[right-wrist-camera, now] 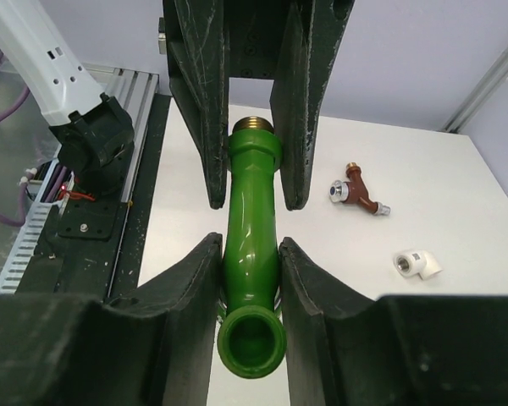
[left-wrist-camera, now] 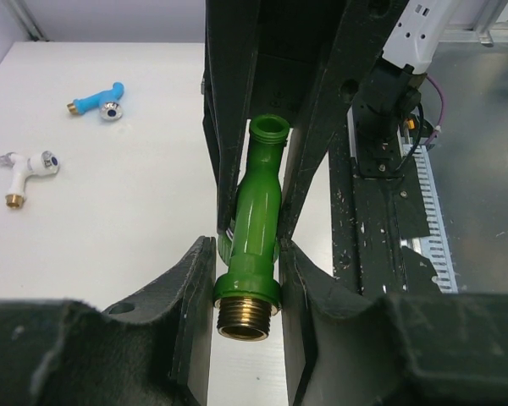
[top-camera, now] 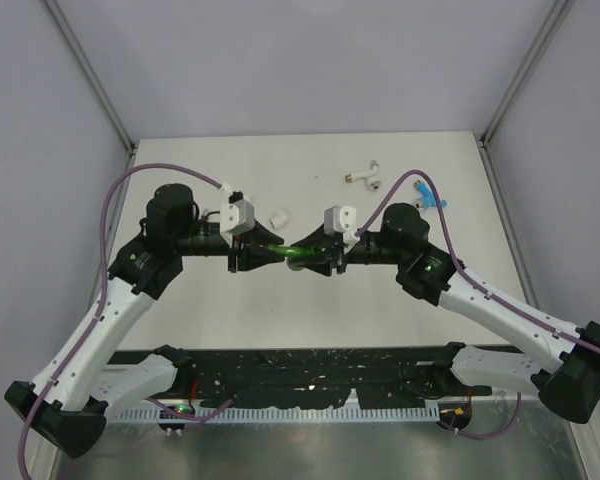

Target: Install the water faucets

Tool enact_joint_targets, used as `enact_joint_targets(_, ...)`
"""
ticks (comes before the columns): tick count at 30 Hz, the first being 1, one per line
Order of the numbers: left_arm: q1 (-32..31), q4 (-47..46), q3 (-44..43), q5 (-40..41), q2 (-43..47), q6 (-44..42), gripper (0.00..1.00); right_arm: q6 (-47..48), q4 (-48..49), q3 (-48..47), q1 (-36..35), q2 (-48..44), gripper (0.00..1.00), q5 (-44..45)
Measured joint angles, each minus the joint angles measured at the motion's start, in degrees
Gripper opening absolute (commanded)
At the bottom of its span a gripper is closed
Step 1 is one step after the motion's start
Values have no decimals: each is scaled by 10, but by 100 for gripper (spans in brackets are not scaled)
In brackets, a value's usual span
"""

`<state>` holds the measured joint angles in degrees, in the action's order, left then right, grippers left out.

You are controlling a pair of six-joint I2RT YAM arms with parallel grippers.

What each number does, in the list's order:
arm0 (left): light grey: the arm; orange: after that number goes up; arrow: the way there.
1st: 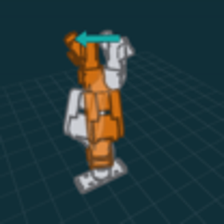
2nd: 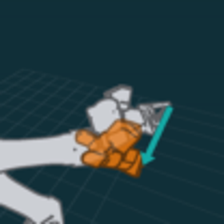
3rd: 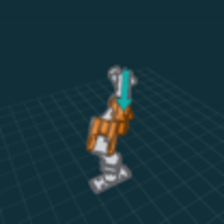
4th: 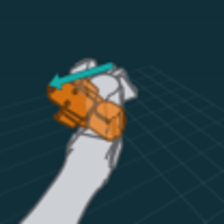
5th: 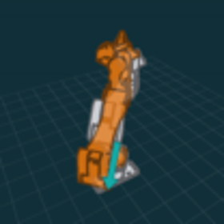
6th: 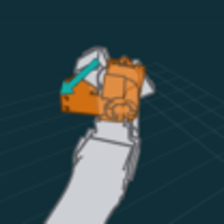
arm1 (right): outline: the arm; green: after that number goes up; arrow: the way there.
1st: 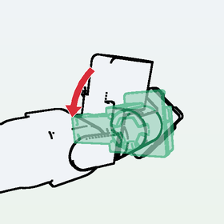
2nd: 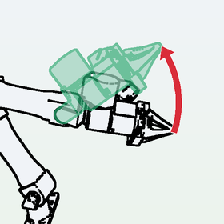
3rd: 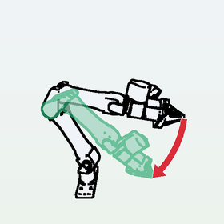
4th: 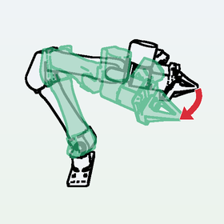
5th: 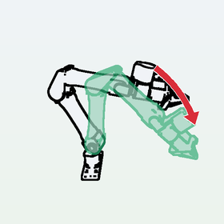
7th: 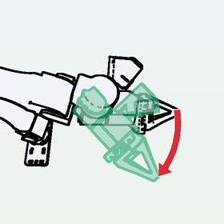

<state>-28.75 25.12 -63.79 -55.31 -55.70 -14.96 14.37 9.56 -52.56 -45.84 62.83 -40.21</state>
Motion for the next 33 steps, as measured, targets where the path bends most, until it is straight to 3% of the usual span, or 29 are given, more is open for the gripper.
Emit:
enact_joint_targets(3, -1, -11, 12, -3, 4, 8, 0, -8, 9, 6, 1, -3, 71, 9)
enact_joint_targets(12, -3, -98, 76, -8, 50, 61, 0, -59, 101, 43, 18, -24, 86, 20)
enact_joint_targets(24, -4, -262, 141, 18, 72, 152, 0, -172, 216, 56, 37, 19, 72, -57)
enact_joint_targets(33, -4, -304, 148, 31, 73, 181, 0, -198, 238, 56, 37, 43, 60, -85)
